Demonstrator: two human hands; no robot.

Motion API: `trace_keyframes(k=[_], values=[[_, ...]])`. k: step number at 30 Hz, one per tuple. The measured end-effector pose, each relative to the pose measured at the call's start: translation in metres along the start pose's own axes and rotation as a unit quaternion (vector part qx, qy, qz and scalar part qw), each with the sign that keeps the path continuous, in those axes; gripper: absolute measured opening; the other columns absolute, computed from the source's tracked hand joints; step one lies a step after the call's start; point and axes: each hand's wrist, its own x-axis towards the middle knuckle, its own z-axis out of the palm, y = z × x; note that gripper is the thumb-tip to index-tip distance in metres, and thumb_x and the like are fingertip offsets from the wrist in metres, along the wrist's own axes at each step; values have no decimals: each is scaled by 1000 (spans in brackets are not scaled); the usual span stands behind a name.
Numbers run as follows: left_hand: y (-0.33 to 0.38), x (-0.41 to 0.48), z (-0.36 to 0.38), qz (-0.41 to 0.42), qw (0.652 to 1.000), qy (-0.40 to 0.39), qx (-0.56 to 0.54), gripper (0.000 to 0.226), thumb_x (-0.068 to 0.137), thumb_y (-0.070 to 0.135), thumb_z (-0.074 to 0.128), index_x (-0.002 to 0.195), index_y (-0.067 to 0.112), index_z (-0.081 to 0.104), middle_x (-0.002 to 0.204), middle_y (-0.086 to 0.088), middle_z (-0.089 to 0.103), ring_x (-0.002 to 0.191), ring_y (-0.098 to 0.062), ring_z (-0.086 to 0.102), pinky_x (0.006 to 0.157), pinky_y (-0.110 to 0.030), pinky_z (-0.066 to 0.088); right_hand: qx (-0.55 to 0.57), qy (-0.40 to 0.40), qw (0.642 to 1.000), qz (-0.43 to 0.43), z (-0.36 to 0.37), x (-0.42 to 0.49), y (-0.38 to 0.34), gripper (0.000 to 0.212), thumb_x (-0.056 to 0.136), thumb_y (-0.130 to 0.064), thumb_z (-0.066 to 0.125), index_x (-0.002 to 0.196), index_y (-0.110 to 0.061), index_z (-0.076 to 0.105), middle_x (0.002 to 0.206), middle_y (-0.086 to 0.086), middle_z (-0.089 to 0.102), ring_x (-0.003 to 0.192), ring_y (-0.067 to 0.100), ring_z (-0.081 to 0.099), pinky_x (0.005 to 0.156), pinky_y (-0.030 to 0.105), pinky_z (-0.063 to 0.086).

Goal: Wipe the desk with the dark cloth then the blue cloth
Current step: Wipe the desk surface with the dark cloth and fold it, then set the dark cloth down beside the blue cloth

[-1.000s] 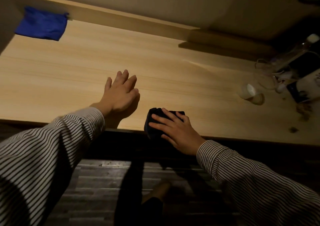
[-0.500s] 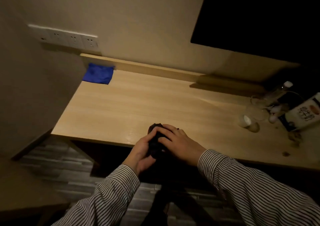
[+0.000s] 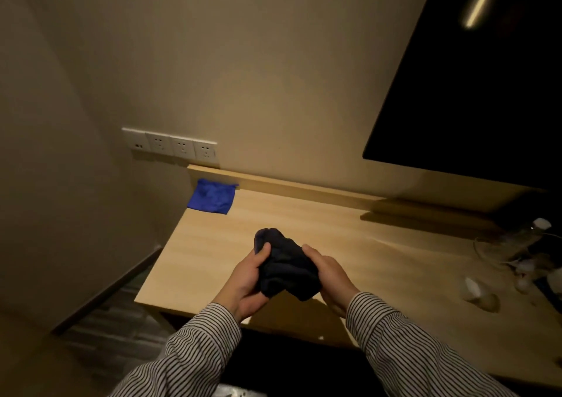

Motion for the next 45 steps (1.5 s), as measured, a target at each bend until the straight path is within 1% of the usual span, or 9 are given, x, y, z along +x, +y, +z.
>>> trace_keyframes(k=[3, 10, 21, 24, 27, 30, 33, 39, 45], values=[[22, 18, -3, 10, 999, 20, 42, 41, 106, 27, 59, 145, 16, 60, 134, -23, 72, 121, -42, 71, 90, -52, 61, 63, 31, 996, -51, 14, 25, -9, 31, 107, -33, 55, 123, -11, 69, 115, 13, 77, 107, 31, 74, 100, 55, 56], [74, 67, -13, 39, 976, 86, 196, 28, 109, 24, 61, 136, 20, 61, 133, -16, 72, 116, -38, 74, 92, -55, 63, -60, 95, 985, -130, 29, 85, -36, 20, 110, -39, 46, 124, -32, 59, 120, -5, 70, 106, 11, 69, 90, 35, 60], [153, 181, -38, 84, 923, 121, 356, 17, 111, 22, 56, 128, 23, 60, 131, -12, 68, 115, -30, 71, 95, -52, 63, -58, 137, 986, -78, 56, 216, -53, 23, 110, -42, 44, 126, -31, 56, 121, -2, 68, 106, 14, 68, 87, 35, 60], [181, 237, -59, 100, 900, 121, 407, 32, 109, 28, 60, 140, 21, 54, 139, -12, 64, 119, -28, 68, 100, -49, 60, -70, 153, 984, -57, 56, 273, -58, 33, 109, -48, 44, 134, -29, 51, 130, 1, 65, 107, 17, 67, 81, 33, 60], [191, 275, -107, 126, 793, 197, 562, 57, 107, 35, 63, 155, 9, 43, 149, -16, 55, 131, -33, 56, 107, -46, 48, -192, 212, 958, -19, 47, 306, -38, 57, 109, -49, 41, 154, -14, 36, 151, 12, 50, 133, 33, 54, 107, 43, 45], [194, 279, -162, 170, 684, 234, 670, 50, 108, 31, 58, 149, 4, 48, 147, -23, 52, 134, -40, 51, 110, -49, 41, -349, 254, 900, -51, 46, 282, 8, 50, 109, -42, 42, 151, -14, 43, 152, 11, 48, 136, 30, 48, 114, 44, 39], [210, 281, -196, 223, 579, 181, 763, 48, 107, 34, 55, 147, 7, 52, 150, -21, 50, 138, -40, 47, 114, -54, 38, -511, 223, 825, -99, 59, 233, 57, 53, 104, -54, 41, 148, -25, 45, 153, 2, 46, 141, 24, 40, 112, 45, 33], [250, 319, -220, 231, 403, -15, 885, 62, 108, 59, 38, 163, 29, 38, 170, -11, 33, 157, -35, 27, 125, -57, 21, -632, 145, 761, -23, 113, 197, 123, 88, 85, -95, 16, 160, -52, -1, 170, -14, -21, 157, 21, -24, 120, 61, -10], [239, 332, -238, 215, 366, -51, 904, 78, 101, 79, 11, 170, 41, 13, 180, 0, 10, 165, -30, 4, 129, -63, 2, -677, 181, 713, -21, 121, 201, 131, 92, 82, -98, 15, 160, -52, -4, 173, -9, -11, 159, 27, -15, 121, 67, -1]])
